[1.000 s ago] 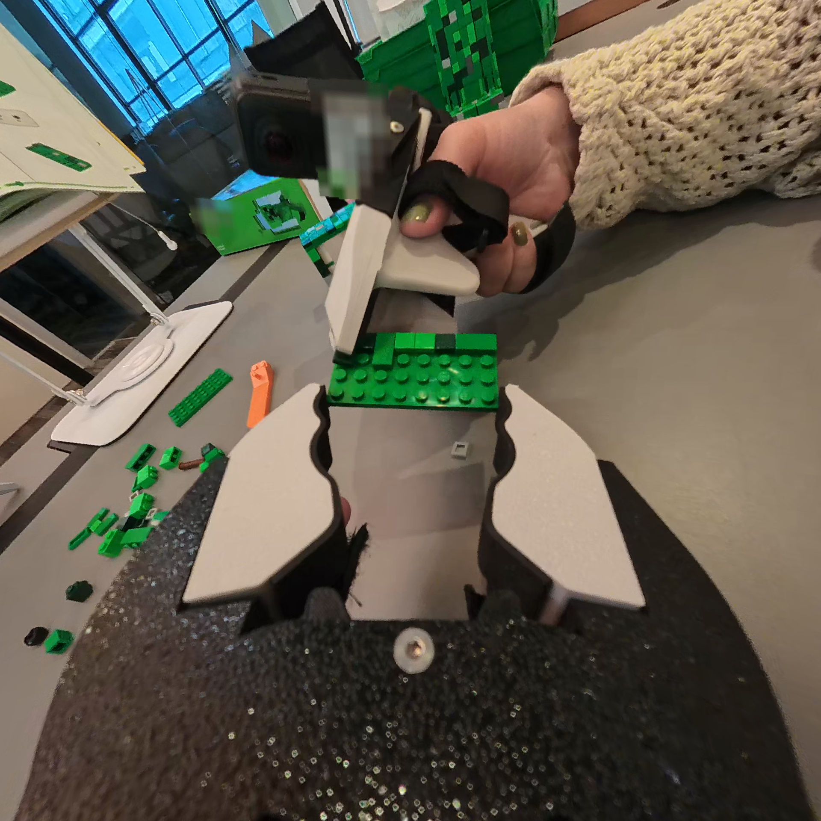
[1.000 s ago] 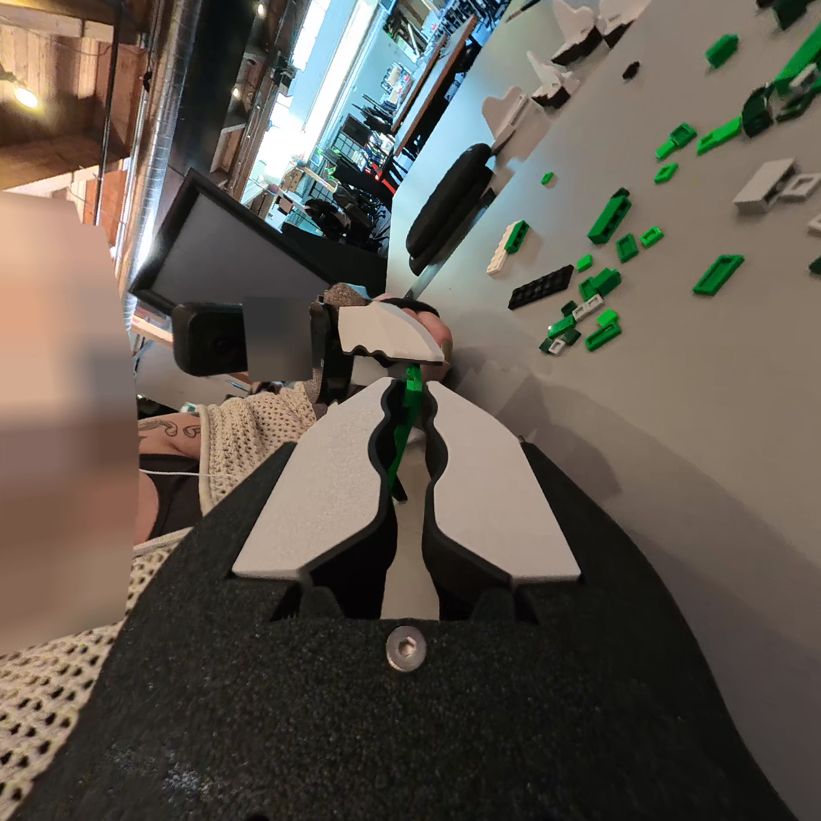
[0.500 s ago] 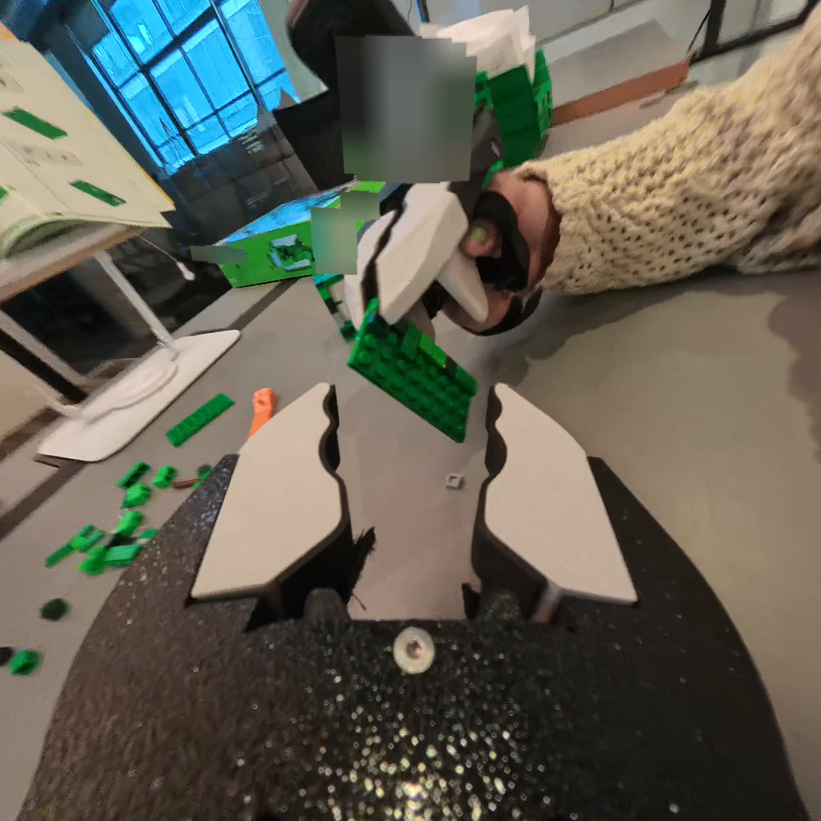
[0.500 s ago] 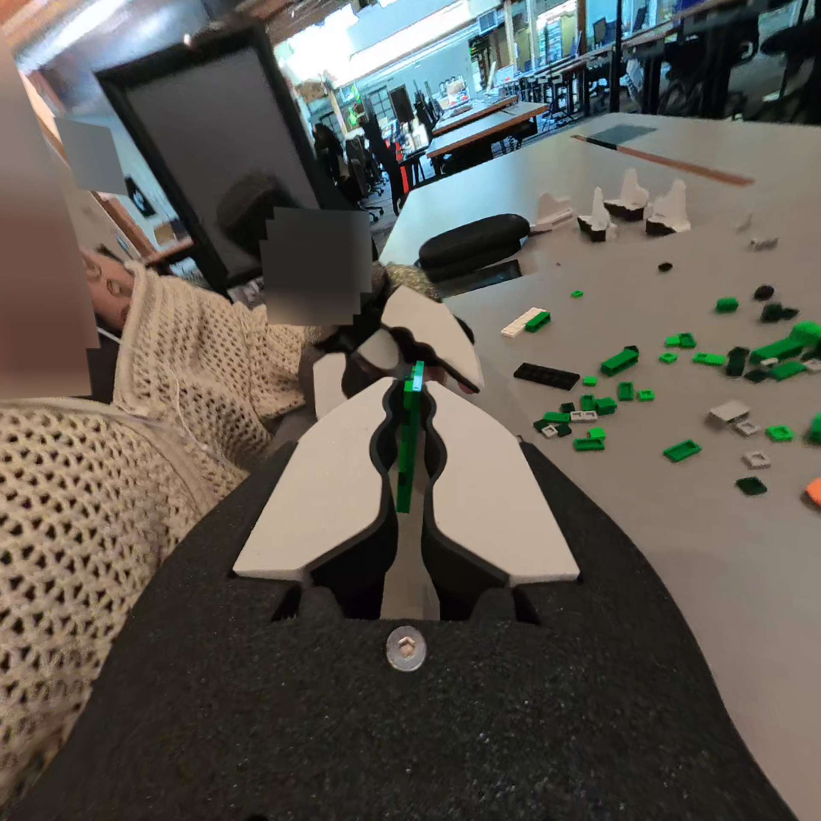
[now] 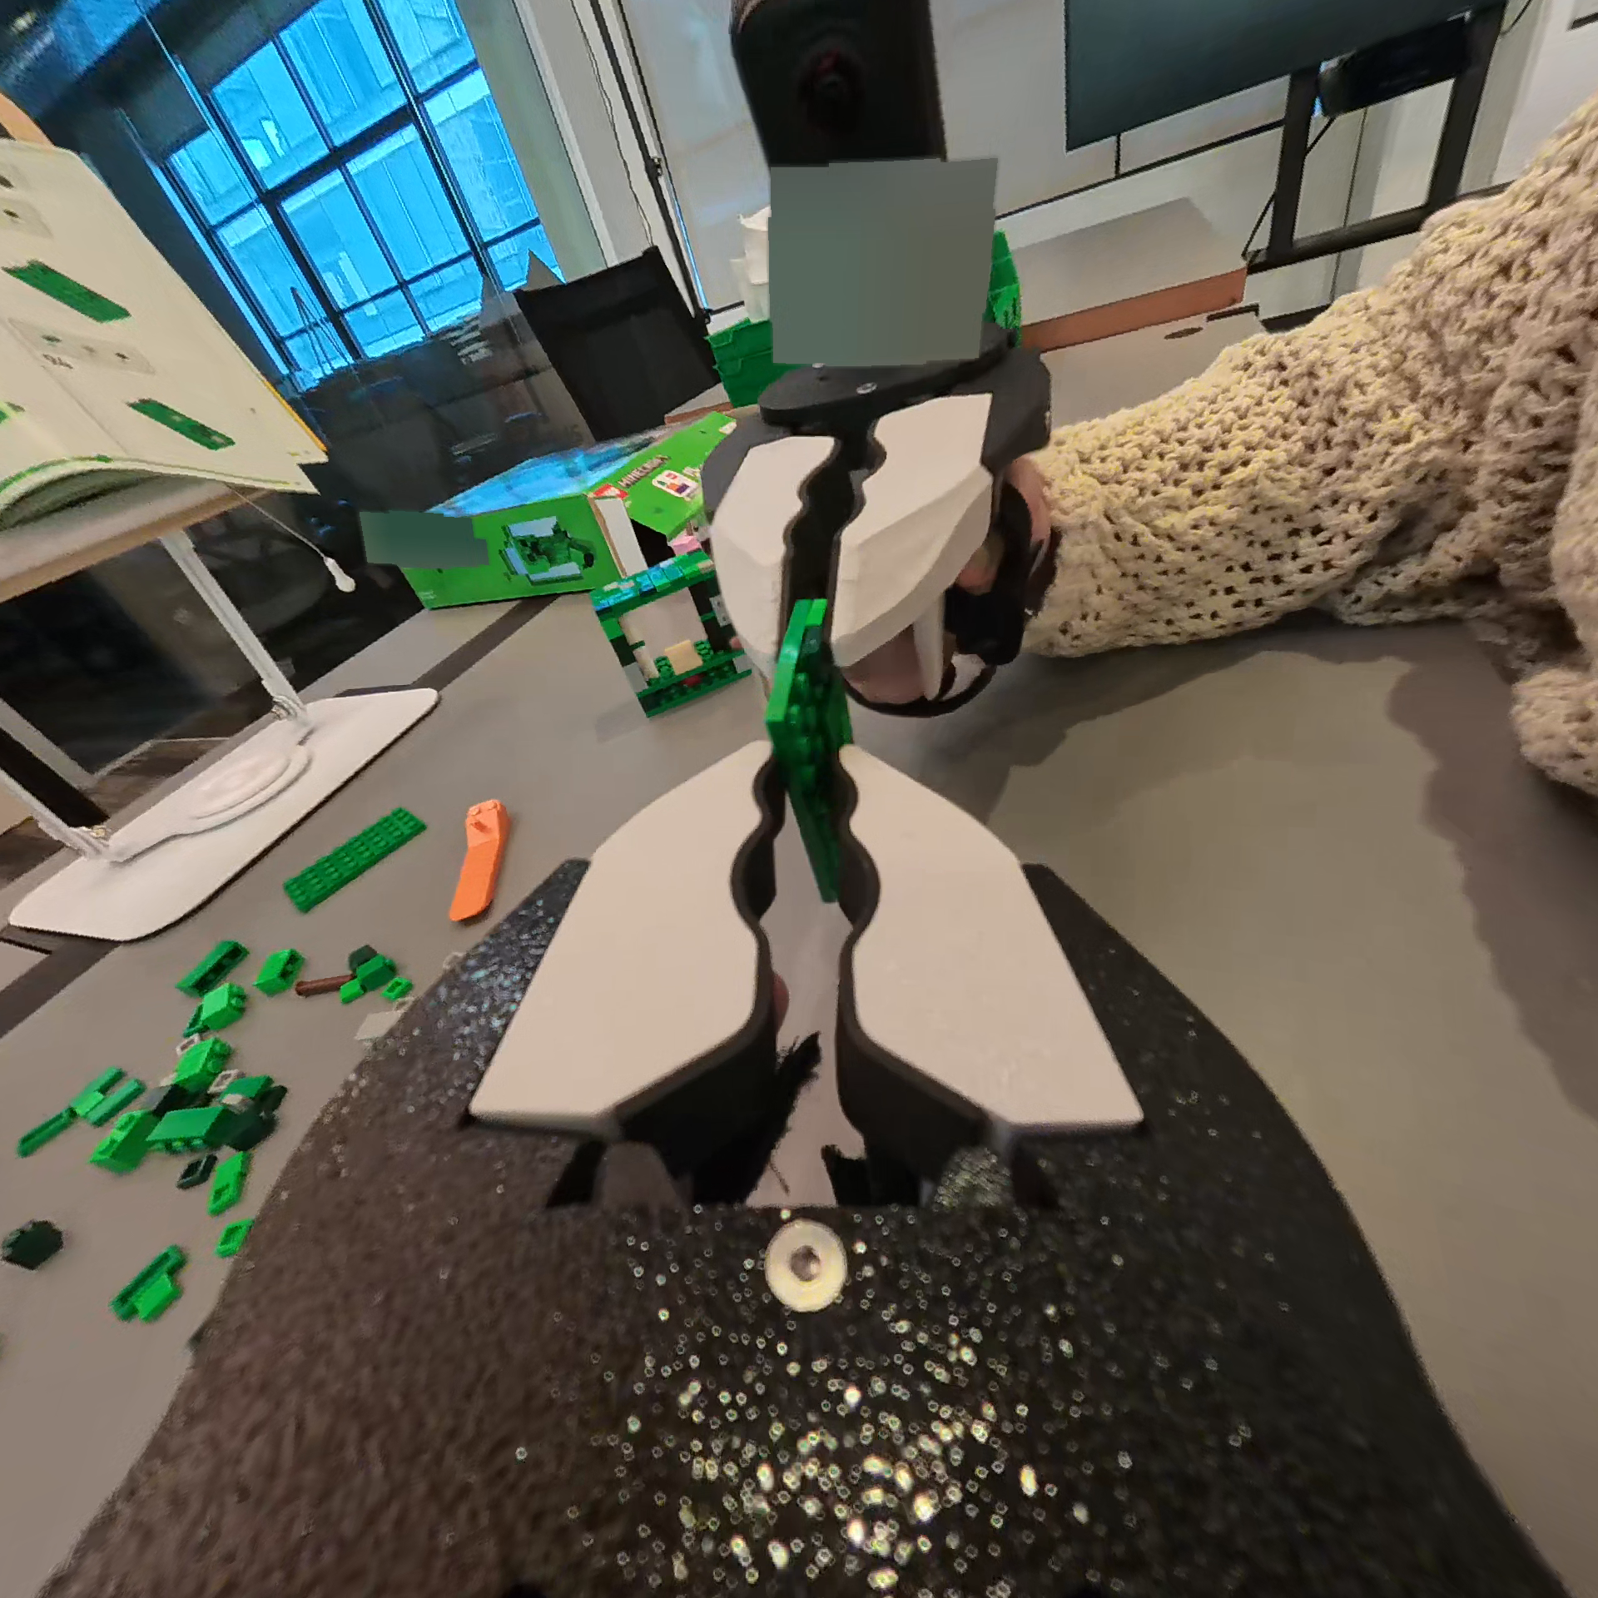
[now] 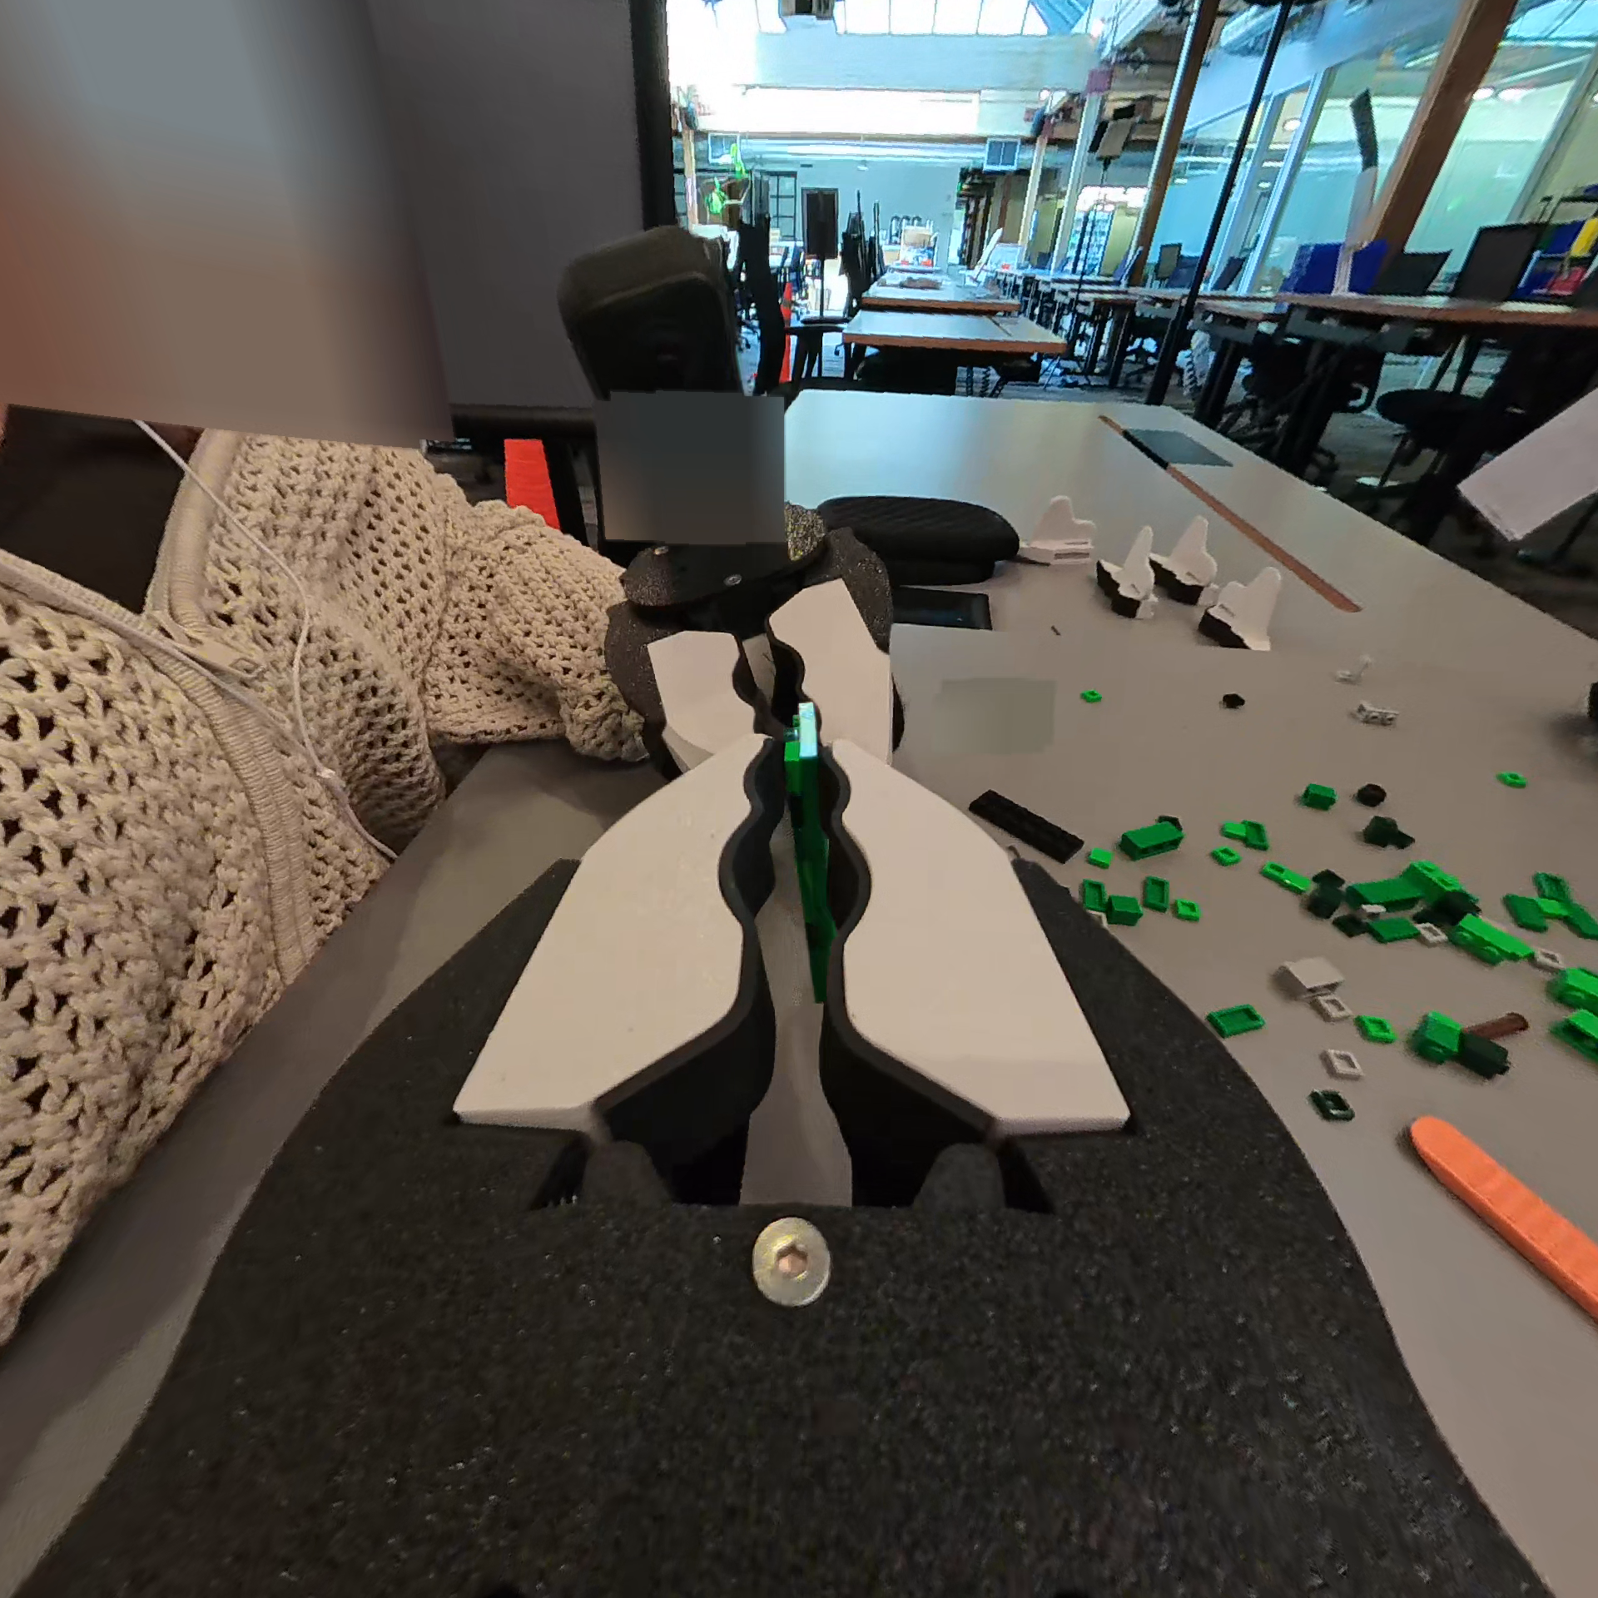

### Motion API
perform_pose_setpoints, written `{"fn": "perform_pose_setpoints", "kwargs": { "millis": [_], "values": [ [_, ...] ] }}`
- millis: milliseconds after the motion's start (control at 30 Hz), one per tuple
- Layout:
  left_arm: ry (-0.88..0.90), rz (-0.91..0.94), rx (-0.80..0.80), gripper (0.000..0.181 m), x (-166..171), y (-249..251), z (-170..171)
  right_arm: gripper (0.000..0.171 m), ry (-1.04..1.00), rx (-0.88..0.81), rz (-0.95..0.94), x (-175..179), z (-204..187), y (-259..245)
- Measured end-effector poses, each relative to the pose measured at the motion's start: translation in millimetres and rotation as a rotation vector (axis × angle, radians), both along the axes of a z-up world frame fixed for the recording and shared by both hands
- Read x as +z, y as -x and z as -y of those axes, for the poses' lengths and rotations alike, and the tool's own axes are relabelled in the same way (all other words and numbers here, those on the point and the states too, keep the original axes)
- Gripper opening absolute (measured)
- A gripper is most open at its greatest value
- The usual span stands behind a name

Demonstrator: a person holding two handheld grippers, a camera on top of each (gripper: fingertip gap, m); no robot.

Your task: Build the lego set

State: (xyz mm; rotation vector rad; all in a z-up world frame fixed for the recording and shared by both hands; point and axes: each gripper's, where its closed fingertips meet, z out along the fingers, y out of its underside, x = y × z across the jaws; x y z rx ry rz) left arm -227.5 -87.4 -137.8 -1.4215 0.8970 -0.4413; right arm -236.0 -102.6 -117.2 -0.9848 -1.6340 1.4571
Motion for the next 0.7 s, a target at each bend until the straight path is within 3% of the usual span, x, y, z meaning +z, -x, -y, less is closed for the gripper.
{"fn": "perform_pose_setpoints", "kwargs": {
  "millis": [233, 467, 700],
  "values": [
    [-0.047, -0.025, 0.053, 0.007, 2.6, 7.3, -4.5, 0.008, 0.104, -0.055, 0.013, 1.8, -6.6, 6.6],
    [0.0, -0.029, -0.056, 0.005, -2.9, -1.8, 6.1, 0.007, -0.106, 0.044, -0.014, -4.1, 5.4, -3.0],
    [0.001, -0.044, -0.08, 0.005, -6.7, -5.3, 9.5, 0.006, -0.099, 0.08, 0.017, -6.9, 8.4, -6.3]
  ]
}}
